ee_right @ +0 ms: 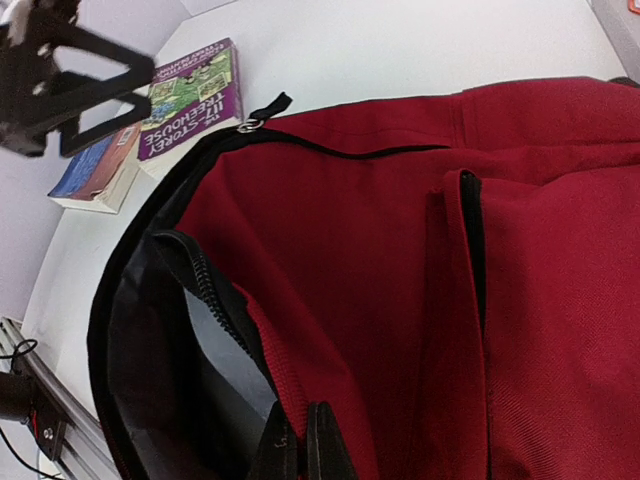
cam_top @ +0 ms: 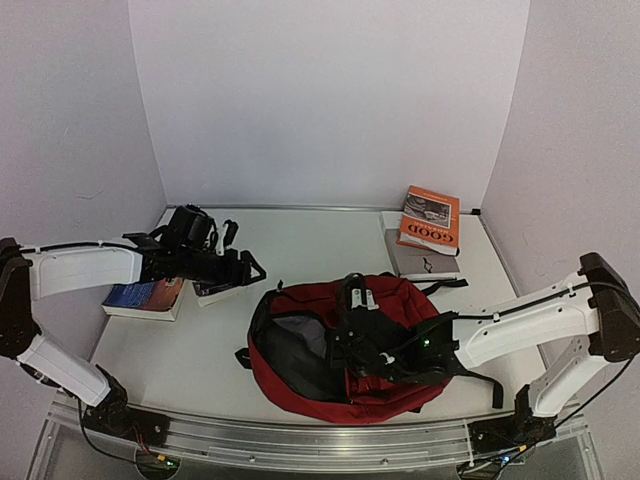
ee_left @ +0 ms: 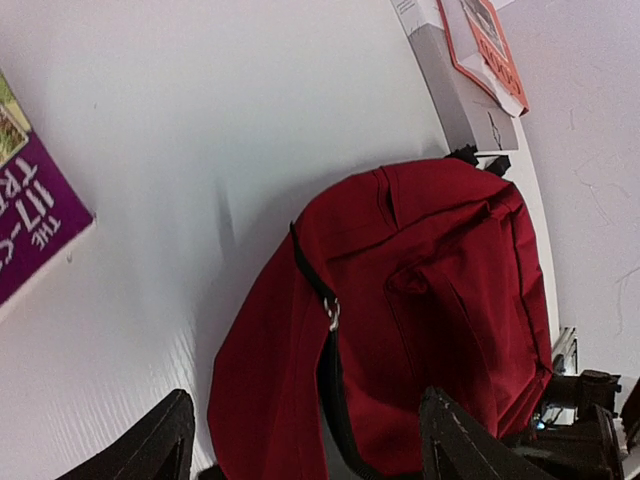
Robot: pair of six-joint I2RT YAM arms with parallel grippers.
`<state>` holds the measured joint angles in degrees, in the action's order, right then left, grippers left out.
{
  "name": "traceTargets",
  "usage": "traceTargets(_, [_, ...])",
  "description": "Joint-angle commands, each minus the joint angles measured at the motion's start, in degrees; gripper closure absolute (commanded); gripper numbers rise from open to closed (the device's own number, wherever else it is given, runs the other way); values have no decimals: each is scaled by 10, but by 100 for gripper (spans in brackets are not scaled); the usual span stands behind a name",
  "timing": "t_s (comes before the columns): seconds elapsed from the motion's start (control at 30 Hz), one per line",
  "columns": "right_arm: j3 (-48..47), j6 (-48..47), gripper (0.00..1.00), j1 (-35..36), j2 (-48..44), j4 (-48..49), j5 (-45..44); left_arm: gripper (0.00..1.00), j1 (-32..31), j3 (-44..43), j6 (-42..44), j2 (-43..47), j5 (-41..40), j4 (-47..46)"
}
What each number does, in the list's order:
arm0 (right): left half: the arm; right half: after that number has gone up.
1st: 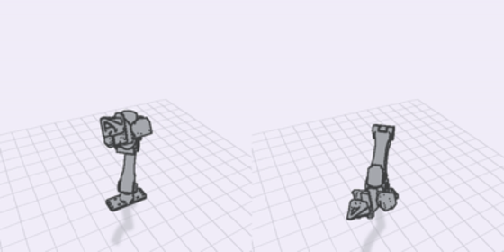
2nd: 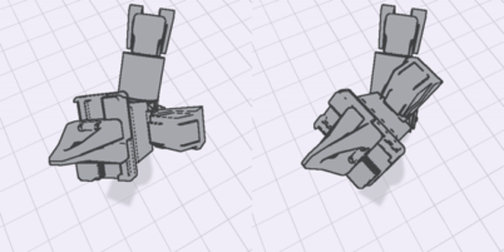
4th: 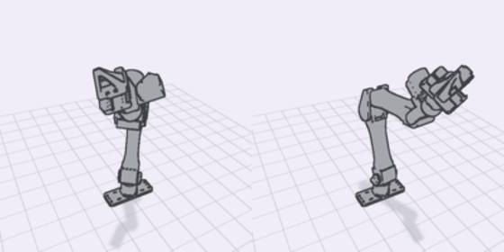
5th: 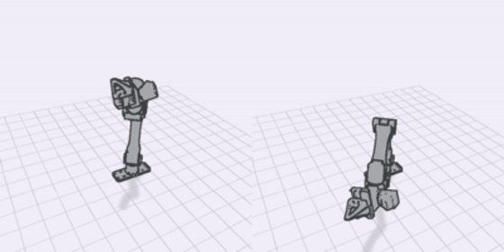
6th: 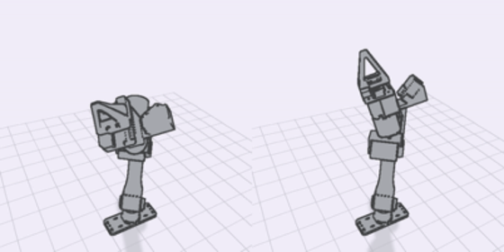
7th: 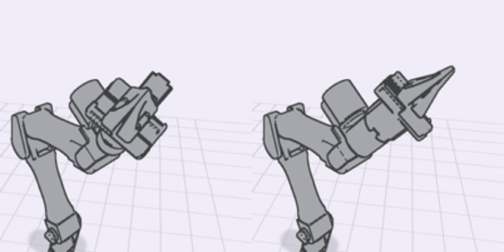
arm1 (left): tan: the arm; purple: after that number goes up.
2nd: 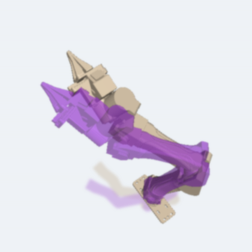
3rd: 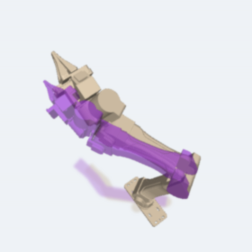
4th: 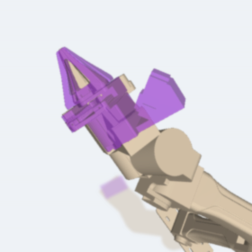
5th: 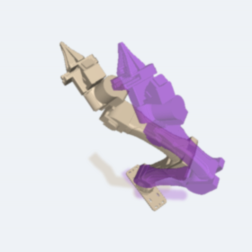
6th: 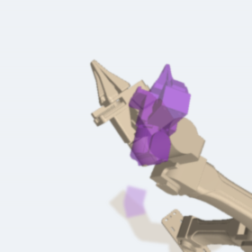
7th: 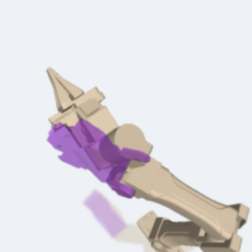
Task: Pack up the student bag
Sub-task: Unzip the student bag at the center of the board.
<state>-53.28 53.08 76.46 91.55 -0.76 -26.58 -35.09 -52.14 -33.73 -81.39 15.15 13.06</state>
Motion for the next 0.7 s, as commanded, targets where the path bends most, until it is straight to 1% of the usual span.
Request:
traceTargets(0.0, [18,67,100,-13,-11,8,-7,23,-6,55,-53,29,39,-20])
traceTargets(0.13, [40,121,100,-23,-13,8,-22,22,-17,76,-69,20,52,-41])
traceTargets(0.27, [61,165,100,-31,-10,8,-28,21,-23,76,-74,-8,60,-61])
traceTargets(0.33, [68,176,100,-34,-8,8,-25,24,-24,75,-77,-24,65,-74])
traceTargets(0.37, [70,180,100,-37,-8,8,-24,28,-24,74,-78,-30,68,-82])
traceTargets(0.4, [75,183,100,-40,-9,8,-20,39,-24,74,-80,-36,67,-84])
traceTargets(0.43, [79,187,100,-43,-11,8,-17,49,-24,73,-82,-40,62,-84])
traceTargets(0.47, [85,189,100,-46,-16,8,-16,62,-24,72,-84,-43,55,-82])
traceTargets(0.53, [101,196,100,-58,-30,8,-14,80,-24,75,-93,-41,38,-81])
traceTargets(0.6, [116,197,100,-68,-47,8,-13,92,-24,81,-96,-37,34,-90])
traceTargets(0.67, [126,189,94,-74,-62,8,-12,99,-24,82,-92,-34,39,-98])
